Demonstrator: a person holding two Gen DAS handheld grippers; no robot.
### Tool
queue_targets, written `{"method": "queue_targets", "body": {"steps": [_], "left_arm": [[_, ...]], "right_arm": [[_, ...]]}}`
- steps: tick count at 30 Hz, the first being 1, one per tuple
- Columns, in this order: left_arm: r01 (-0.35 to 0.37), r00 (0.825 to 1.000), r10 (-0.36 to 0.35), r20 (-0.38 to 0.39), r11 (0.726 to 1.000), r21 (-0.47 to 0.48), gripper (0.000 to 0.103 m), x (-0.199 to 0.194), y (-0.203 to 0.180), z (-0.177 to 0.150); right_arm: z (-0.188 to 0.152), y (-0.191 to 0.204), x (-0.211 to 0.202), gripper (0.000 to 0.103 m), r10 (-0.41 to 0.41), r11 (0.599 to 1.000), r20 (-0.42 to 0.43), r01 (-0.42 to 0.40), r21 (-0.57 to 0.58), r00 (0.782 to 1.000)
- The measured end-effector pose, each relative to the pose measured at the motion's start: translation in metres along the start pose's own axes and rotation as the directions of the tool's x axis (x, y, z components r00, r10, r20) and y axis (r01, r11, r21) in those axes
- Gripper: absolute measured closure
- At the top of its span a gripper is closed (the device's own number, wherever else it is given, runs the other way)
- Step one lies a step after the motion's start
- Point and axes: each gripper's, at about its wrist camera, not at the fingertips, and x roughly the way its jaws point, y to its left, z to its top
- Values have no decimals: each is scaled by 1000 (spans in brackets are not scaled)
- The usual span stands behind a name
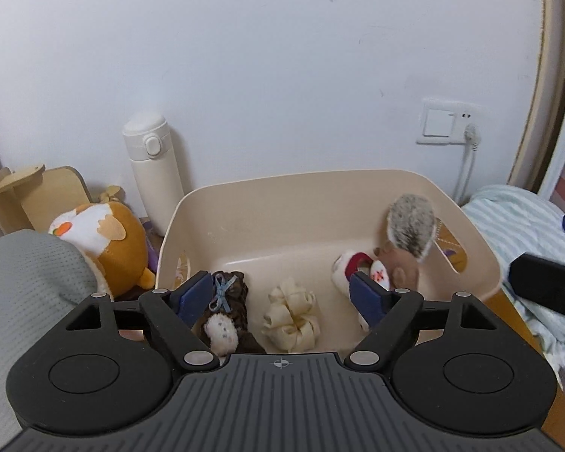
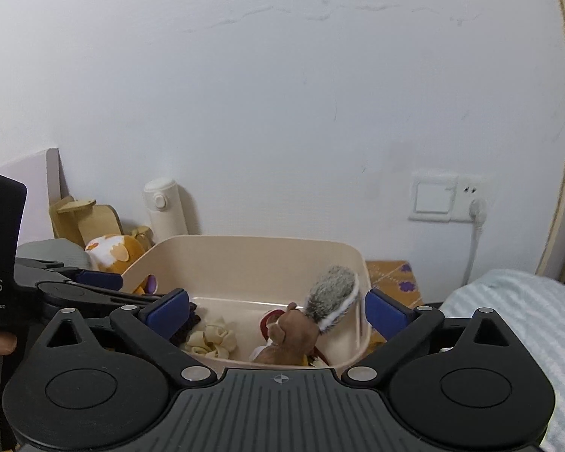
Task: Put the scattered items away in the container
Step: 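Open both tools to drop the scrunchie and plush into the basket, then move both tools back toward the orange bottle and green scrunchie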
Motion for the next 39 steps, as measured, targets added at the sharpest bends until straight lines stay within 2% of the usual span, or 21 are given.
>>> {"method": "queue_targets", "body": {"steps": [10,18,25,33,39], "left_arm": [[32,998,-33,48,999,23,21,-47,0,-26],[22,996,-23,91,1000,21,20,-71,0,-66],[9,997,-11,78,999,34,20,-66,7,-104],[63,997,-66,28,993,104,20,-47,18,-133],[100,994,-104,17,985,141,20,-30,26,-145]], "right_arm": [[-15,-12,-55,0,-7,1000,63,5,28,998],[-41,-17,-77,0,-24,999,76,22,35,997],[-75,-19,-80,0,-61,998,38,60,9,997],[-105,-27,-67,0,-39,999,-21,39,35,999],[-118,-28,-52,0,-66,998,-53,66,5,996]]}}
